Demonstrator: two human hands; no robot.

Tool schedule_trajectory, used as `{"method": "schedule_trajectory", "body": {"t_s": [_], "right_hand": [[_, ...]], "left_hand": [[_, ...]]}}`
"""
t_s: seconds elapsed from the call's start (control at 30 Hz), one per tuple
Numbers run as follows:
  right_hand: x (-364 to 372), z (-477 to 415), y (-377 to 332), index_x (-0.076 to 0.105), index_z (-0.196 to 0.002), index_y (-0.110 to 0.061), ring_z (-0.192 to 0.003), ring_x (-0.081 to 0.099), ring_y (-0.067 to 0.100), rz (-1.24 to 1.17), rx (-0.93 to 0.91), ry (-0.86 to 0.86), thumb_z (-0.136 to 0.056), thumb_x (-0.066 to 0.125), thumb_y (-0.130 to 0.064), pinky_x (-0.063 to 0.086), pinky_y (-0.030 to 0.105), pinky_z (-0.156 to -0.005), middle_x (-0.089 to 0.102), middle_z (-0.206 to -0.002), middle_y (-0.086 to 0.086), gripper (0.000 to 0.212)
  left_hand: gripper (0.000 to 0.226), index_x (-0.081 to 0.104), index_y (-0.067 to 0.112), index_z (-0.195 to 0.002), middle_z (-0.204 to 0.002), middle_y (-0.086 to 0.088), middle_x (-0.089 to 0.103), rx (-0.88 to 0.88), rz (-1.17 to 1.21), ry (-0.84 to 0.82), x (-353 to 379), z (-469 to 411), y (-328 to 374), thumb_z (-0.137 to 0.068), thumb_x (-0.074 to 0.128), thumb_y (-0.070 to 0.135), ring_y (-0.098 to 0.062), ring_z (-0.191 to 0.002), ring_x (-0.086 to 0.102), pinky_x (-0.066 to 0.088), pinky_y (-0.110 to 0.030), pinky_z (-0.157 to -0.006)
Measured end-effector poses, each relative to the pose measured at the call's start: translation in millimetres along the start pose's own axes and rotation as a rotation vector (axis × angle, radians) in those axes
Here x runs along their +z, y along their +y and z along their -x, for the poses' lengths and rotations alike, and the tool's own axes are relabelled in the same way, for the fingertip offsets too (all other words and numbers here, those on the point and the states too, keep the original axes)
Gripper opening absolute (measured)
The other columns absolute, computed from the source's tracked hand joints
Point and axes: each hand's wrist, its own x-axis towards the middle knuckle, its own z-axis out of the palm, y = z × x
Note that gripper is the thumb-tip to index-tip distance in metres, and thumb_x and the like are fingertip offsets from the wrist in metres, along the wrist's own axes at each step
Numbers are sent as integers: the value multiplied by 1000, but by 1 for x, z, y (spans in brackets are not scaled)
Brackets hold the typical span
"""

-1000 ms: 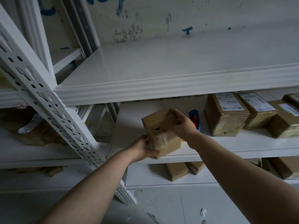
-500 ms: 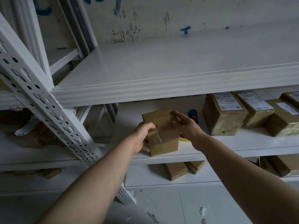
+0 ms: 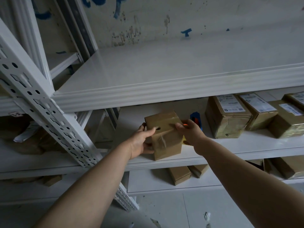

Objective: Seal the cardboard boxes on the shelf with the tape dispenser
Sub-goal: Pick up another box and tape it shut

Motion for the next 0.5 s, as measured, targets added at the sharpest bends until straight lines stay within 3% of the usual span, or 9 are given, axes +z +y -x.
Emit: {"method": "schedule_trajectory", "body": {"t_s": [0.03,0.1,0.2,0.4,0.5], "right_hand": [[-1,-1,0,50,-129,-20,-89,57,14,22,-8,11,-93,58,-34,47,25,-67,56,-106,-1,39],[-2,-5,-2,49,-134,-21,-96,56,17,83,-31,33,-96,54,-36,48,29,-77,57,-113,1,41],[-2,-11,-10,51,-133,-18,-103,58,23,163,-25,74,-94,55,-40,50,38,-92,60,-117,7,45],[-7,-13,-12,60,-121,-20,-99,60,22,166,-16,111,-90,61,-43,50,26,-70,64,-110,5,39],[-4,-14,-11,61,-123,-23,-102,61,24,143,-13,110,-89,62,-42,54,39,-90,64,-113,6,39]], "left_hand": [[39,47,24,-128,-112,-9,61,-9,21,-24,-3,2,-1,-94,53,41,-36,-93,63,57,-43,-64],[36,49,26,-126,-112,-4,59,-6,40,29,-3,4,0,-97,45,47,-32,-92,60,56,-43,-64],[31,45,32,-129,-122,4,52,121,-141,236,-4,-4,1,-99,48,35,-22,-110,48,46,-49,-91],[23,50,16,-117,-121,-9,58,134,-81,294,1,-9,-1,-96,55,23,-27,-109,57,51,-56,-92],[11,52,16,-102,-115,-13,60,133,0,289,1,-9,-2,-94,55,23,-31,-110,57,49,-57,-93]]}}
